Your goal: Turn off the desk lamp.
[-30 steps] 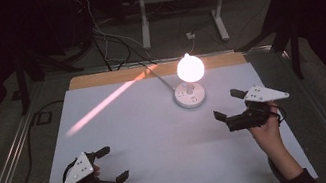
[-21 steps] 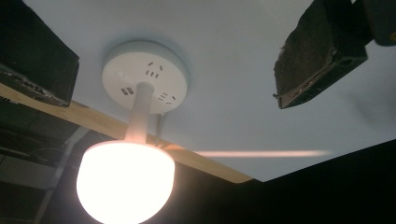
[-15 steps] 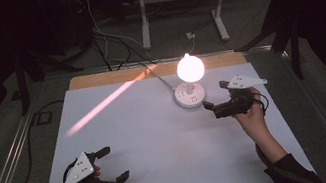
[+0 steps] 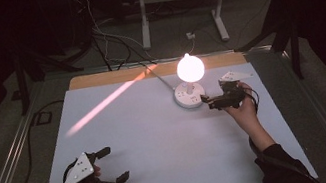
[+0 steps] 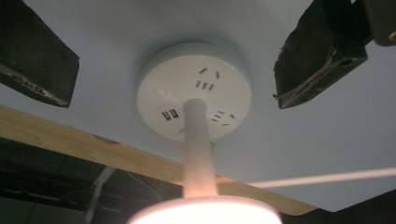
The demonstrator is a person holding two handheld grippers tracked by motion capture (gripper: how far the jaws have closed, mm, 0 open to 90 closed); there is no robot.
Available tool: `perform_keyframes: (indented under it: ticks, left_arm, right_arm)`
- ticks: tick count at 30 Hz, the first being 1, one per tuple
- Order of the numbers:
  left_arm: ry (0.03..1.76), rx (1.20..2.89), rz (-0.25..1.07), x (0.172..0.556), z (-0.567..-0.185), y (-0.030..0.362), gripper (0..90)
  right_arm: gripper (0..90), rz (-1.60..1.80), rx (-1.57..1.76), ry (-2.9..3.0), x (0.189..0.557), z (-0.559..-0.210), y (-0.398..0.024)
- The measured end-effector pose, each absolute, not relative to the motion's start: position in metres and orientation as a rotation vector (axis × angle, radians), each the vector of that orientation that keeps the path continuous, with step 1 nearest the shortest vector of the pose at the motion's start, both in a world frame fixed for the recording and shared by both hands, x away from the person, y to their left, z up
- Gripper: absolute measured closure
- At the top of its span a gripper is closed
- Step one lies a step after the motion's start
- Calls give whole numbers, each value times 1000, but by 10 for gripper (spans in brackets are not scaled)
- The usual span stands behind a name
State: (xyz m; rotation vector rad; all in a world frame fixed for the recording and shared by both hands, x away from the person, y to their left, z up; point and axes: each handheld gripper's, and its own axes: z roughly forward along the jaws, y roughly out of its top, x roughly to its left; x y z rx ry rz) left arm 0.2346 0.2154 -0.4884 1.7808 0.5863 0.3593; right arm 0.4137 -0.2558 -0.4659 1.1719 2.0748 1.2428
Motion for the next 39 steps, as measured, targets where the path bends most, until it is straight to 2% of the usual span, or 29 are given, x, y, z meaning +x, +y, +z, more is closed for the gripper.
perform_keyframes:
  ticks: [2, 4, 6, 7, 9, 13, 19, 28, 33, 39]
  left_arm:
    - [584, 1781, 361, 234, -488, 215, 6]
    - [584, 1782, 360, 234, -488, 215, 6]
    - [583, 1783, 359, 234, -488, 215, 6]
    - [583, 1783, 359, 234, -489, 215, 6]
    - [586, 1782, 359, 235, -489, 216, 6]
    - [591, 1775, 359, 235, -488, 216, 6]
    - [587, 1775, 355, 235, -488, 217, 6]
    - [587, 1774, 359, 235, -489, 217, 6]
    - [585, 1775, 358, 234, -489, 217, 6]
    - [585, 1777, 358, 235, -489, 216, 6]
  right_arm:
    - [0, 1206, 1178, 2078, 418, -470, -257]
    - [72, 1229, 1214, 2077, 422, -473, -259]
    - [86, 1196, 1215, 2061, 426, -475, -260]
    - [157, 1225, 1246, 2070, 427, -476, -261]
    - [186, 1200, 1234, 2061, 429, -476, -260]
    - [300, 1154, 1223, 2087, 434, -480, -254]
    - [542, 1147, 1244, 2068, 443, -482, -253]
    - [817, 1145, 1244, 2115, 453, -484, -250]
    - [900, 1116, 1274, 2095, 457, -488, -248]
    - [900, 1124, 1304, 2078, 459, -493, -245]
